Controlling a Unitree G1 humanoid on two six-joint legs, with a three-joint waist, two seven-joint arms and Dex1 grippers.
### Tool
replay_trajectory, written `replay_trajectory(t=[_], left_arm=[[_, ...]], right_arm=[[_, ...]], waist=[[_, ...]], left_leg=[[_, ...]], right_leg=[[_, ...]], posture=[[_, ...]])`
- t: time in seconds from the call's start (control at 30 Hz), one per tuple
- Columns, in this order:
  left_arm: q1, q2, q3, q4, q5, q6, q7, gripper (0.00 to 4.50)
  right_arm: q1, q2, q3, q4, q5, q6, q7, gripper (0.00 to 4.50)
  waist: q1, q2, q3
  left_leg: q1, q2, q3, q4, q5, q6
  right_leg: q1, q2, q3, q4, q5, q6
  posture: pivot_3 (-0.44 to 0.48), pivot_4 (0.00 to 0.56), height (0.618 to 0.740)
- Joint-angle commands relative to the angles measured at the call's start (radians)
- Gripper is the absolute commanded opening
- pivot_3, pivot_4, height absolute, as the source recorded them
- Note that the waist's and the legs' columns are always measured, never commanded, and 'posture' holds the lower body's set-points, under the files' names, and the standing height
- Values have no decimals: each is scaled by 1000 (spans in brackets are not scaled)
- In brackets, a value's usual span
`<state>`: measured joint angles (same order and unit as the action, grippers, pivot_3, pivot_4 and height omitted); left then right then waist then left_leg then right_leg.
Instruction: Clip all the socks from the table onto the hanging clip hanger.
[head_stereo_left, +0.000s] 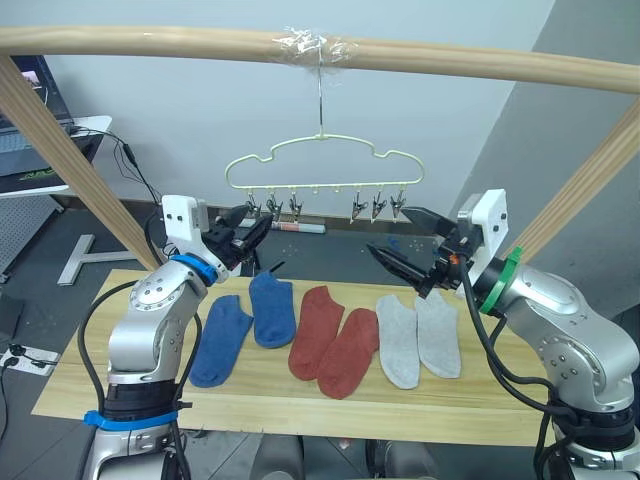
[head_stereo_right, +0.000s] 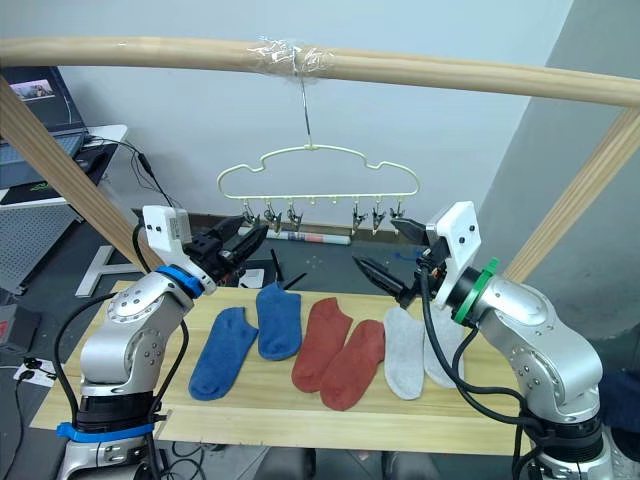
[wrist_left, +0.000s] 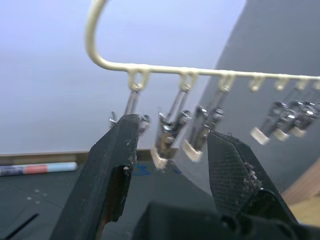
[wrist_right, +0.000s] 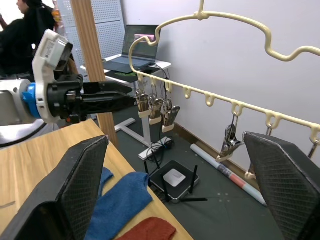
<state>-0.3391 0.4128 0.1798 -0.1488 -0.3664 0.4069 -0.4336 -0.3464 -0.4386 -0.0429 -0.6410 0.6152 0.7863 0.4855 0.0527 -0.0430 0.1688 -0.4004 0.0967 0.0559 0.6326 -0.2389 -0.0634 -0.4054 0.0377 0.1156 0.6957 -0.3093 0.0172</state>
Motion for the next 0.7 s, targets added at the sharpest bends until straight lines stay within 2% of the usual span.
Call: replay_trajectory(t=[0.03, 0.27, 0.7], left_arm=[[-10, -1, 12, -24, 20, -38, 23, 2421], [16, -20, 19, -34, 14, -15, 50, 2421], [-36, -88, -4, 38, 69, -89, 107, 2421]], right_arm=[[-29, 1, -5, -25, 33, 2, -6, 4500], [-49, -1, -9, -28, 68, 17, -23, 4500], [-63, -34, -22, -43, 127, 39, -32, 4500]], waist=[[-1, 0, 1], [-3, 0, 5], [-3, 0, 6]], left_leg=[[0, 0, 0, 0, 0, 0], [0, 0, 0, 0, 0, 0], [0, 0, 0, 0, 0, 0]], right_leg=[[0, 0, 0, 0, 0, 0], [0, 0, 0, 0, 0, 0], [0, 0, 0, 0, 0, 0]], posture=[[158, 194, 740], [153, 202, 740], [143, 198, 740]])
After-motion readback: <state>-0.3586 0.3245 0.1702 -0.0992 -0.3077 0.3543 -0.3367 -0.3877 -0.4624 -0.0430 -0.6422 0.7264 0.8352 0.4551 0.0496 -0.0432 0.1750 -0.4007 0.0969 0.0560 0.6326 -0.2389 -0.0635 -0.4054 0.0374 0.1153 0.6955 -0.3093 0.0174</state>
